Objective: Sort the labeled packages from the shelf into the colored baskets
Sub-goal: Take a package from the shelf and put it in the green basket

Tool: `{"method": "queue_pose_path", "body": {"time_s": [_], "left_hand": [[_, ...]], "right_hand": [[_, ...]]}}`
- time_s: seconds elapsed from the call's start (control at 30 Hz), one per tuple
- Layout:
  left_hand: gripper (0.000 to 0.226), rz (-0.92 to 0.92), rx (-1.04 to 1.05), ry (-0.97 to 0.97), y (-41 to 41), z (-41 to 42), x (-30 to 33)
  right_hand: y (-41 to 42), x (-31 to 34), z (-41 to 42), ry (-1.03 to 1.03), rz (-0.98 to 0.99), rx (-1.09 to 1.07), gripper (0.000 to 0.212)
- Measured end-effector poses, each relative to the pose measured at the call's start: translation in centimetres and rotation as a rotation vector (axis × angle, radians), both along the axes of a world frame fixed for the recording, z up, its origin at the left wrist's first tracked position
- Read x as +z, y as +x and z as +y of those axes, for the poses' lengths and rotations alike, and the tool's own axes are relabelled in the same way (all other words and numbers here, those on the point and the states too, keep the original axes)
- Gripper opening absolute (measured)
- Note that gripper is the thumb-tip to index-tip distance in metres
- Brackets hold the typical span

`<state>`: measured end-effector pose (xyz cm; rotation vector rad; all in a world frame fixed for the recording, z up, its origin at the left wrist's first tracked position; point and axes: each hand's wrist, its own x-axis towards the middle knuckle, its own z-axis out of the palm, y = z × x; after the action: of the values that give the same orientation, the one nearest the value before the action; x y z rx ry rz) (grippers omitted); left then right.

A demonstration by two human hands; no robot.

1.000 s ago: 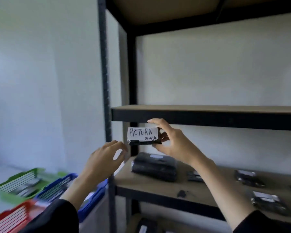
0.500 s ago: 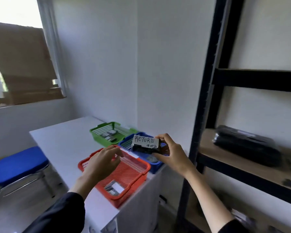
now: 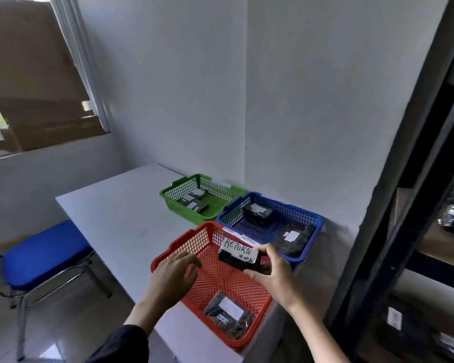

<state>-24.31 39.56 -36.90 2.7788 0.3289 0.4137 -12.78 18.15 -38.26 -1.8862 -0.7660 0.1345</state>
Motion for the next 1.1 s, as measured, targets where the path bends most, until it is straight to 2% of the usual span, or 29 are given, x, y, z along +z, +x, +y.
{"method": "queue_pose_path", "body": {"time_s": [0.17, 0.3, 0.4, 0.6, 0.83, 0.97, 1.1], "left_hand": [[0.02, 0.057, -0.016, -0.044, 2.1, 5.3, -3.4], [0.036, 0.102, -0.059, -0.071, 4.4, 9.2, -5.5], [0.02, 0.106, -0.12, -0.077, 6.0, 11.9, -7.0], [0.02, 0.133, -0.264, -0.12, 8.1, 17.0, -9.6], [0.036, 0.193, -0.402, -0.174, 10.1, 19.8, -11.3], [0.037, 0.194, -0.457, -0.216, 11.9, 20.8, -12.0], [0.034, 0.173, -0.474, -0.265, 14.5, 20.8, -12.1]], "right_hand": [[0.7, -3.2, 3.1, -0.066, 0.048, -0.044, 0.035], [0.8, -4.8, 5.4, -0.086, 0.065, -0.163, 0.035], [0.6, -5.8, 7.8, -0.036, 0.114, -0.293, 0.033], [-0.7, -7.9, 13.5, -0.021, 0.239, -0.485, 0.038], [-2.3, -10.2, 16.9, 0.039, 0.313, -0.706, 0.046], [-1.8, -10.7, 18.0, 0.099, 0.351, -0.726, 0.055], [0.0, -10.9, 18.7, 0.093, 0.342, -0.742, 0.047]]}}
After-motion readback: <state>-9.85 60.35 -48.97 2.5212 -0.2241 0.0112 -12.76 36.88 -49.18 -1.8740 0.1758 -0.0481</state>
